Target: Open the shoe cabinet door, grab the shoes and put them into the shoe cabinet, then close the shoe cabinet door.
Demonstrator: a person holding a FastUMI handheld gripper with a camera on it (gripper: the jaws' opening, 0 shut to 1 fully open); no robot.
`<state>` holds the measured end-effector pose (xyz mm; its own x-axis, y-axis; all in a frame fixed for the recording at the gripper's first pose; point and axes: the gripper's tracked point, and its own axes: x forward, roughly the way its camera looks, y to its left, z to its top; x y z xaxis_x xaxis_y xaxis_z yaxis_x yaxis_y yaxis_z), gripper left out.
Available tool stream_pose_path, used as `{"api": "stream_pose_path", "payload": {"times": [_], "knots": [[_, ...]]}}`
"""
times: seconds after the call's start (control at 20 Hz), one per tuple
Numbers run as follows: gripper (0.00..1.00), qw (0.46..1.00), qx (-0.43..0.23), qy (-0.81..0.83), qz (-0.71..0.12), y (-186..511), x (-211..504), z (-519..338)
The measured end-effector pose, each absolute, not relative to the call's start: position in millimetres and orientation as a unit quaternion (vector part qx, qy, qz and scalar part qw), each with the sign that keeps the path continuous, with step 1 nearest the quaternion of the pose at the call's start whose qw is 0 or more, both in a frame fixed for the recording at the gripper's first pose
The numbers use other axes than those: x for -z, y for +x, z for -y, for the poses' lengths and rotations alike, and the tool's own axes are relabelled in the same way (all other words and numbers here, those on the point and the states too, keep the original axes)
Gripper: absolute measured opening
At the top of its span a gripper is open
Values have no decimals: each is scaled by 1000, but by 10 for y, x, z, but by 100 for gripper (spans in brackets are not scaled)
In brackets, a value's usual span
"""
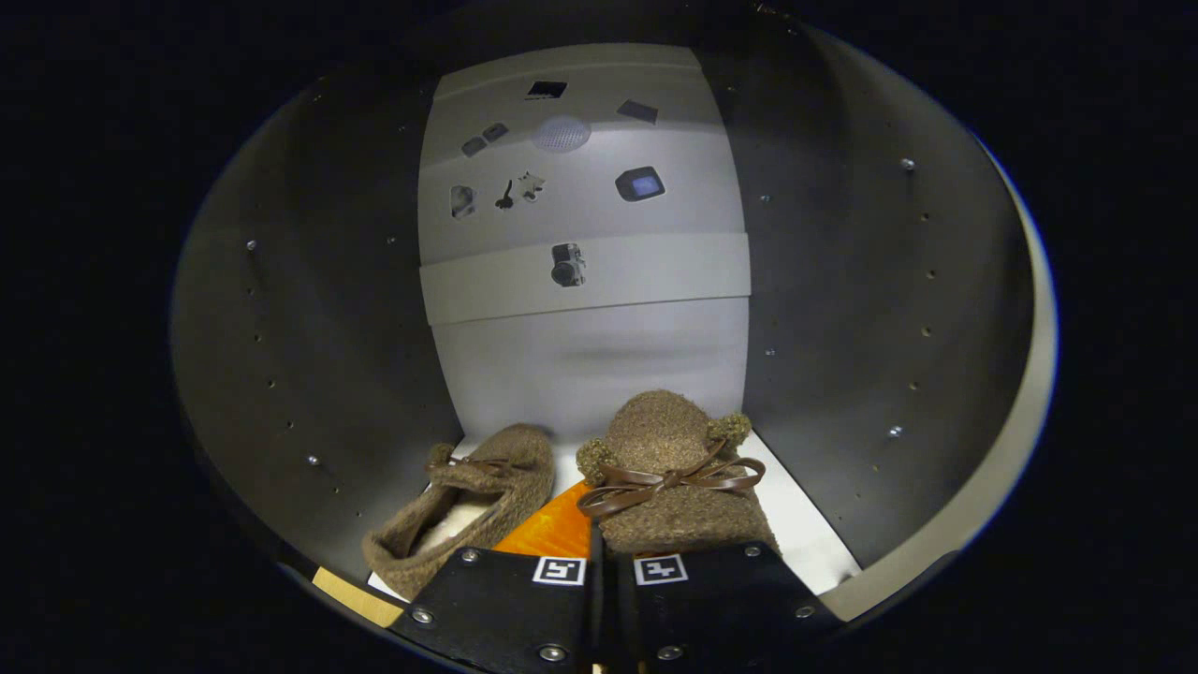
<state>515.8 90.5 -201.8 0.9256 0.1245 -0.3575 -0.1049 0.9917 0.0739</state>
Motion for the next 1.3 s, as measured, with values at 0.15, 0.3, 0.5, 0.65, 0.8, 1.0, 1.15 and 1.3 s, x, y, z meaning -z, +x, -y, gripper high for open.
{"api": "stream_pose_path", "payload": {"times": [0.15,0.3,0.5,0.65,0.8,1.0,1.15,1.3], "knots": [[5,979,-59,31,-192,5385,2121,-919],[5,976,-54,31,-211,5537,2321,-923],[11,974,-44,29,-221,5555,2401,-915],[26,973,-41,33,-225,5529,2364,-914],[49,971,-43,43,-230,5475,2322,-909],[61,968,-56,57,-238,5333,2250,-964],[66,969,-57,54,-235,5221,2191,-957],[66,970,-64,47,-231,5058,2122,-993]]}}
